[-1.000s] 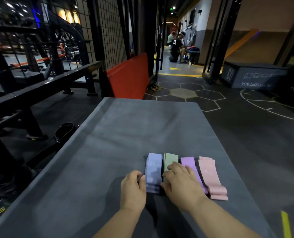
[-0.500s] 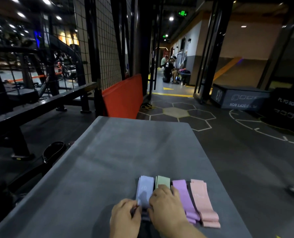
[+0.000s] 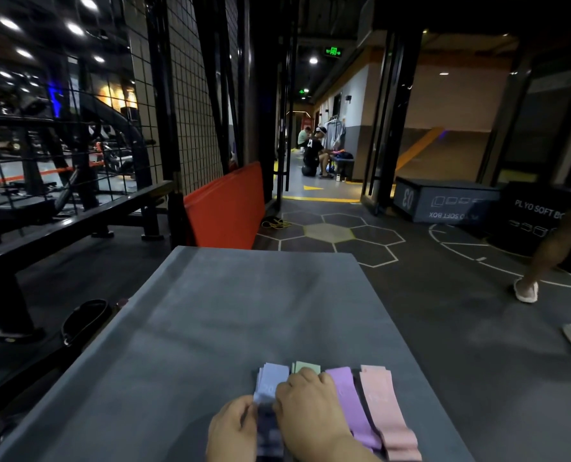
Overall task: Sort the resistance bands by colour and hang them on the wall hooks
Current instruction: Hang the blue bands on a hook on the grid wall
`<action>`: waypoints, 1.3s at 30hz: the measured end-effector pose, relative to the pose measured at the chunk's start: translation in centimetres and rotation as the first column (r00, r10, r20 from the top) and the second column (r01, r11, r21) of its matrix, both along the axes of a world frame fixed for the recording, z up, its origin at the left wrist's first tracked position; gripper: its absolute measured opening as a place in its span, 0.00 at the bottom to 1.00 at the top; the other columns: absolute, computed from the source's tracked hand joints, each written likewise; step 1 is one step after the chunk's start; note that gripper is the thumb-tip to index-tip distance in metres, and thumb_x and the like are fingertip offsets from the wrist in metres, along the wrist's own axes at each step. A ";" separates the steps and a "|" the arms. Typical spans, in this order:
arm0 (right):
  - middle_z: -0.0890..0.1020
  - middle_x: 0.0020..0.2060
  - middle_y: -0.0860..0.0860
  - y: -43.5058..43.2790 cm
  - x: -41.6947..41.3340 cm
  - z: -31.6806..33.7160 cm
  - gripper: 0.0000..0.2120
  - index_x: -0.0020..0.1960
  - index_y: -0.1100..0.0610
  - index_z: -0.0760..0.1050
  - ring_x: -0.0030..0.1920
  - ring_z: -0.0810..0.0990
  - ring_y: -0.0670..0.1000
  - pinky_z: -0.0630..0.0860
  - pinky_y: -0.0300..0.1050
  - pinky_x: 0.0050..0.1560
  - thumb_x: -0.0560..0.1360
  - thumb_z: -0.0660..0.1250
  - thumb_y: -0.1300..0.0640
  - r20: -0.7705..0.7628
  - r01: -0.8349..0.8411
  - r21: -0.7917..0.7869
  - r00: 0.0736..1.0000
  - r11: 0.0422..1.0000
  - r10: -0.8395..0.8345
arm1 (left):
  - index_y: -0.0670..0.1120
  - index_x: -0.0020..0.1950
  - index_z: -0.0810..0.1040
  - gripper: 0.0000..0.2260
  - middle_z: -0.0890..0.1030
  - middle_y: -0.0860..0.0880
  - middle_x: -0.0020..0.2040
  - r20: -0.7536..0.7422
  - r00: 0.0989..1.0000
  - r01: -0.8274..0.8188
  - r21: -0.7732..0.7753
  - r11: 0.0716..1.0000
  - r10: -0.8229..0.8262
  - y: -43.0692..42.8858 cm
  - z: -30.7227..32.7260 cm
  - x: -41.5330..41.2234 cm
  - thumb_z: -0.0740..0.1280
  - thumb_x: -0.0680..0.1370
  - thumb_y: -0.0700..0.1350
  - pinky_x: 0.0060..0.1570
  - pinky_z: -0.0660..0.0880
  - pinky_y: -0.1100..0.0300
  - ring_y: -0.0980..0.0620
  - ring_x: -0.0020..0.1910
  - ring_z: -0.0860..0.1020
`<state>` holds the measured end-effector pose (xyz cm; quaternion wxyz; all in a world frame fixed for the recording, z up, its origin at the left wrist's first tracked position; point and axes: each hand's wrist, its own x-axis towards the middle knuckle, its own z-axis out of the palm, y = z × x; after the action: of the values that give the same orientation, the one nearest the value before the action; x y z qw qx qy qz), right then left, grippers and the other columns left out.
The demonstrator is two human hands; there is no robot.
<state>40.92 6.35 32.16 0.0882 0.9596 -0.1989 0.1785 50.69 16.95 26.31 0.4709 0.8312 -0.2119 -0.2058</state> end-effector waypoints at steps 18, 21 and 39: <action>0.78 0.33 0.48 1.2 -0.3 5.0 0.14 0.33 0.48 0.65 0.40 0.78 0.53 0.72 0.47 0.38 0.73 0.52 0.42 0.279 -0.034 0.281 0.959 0.959 -0.047 | 0.47 0.53 0.79 0.06 0.82 0.46 0.52 -0.142 0.965 -0.261 -0.404 0.877 0.222 -0.2 8.7 -2.3 0.64 0.79 0.43 0.56 0.73 0.54 0.47 0.52 0.79; 0.73 0.40 0.46 1.8 -0.8 6.2 0.12 0.41 0.50 0.68 0.48 0.73 0.51 0.65 0.43 0.46 0.80 0.57 0.44 0.344 -0.199 0.456 0.938 0.867 0.034 | 0.48 0.50 0.78 0.04 0.82 0.48 0.48 -0.257 0.950 -0.287 -0.481 0.829 0.180 1.0 10.7 -2.6 0.63 0.80 0.43 0.49 0.74 0.58 0.52 0.46 0.78; 0.83 0.45 0.46 15.5 -5.0 11.8 0.11 0.44 0.47 0.72 0.49 0.81 0.47 0.77 0.40 0.50 0.69 0.74 0.51 0.534 -0.567 0.757 0.823 0.324 0.194 | 0.43 0.41 0.77 0.12 0.80 0.44 0.36 -0.350 0.935 -0.189 -0.619 0.762 -0.053 16.4 18.0 -6.6 0.58 0.81 0.43 0.40 0.75 0.57 0.48 0.37 0.78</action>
<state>35.91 21.87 43.97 -0.5158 0.8253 -0.0382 0.2266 44.14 33.32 44.31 0.7641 0.5765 -0.1522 -0.2461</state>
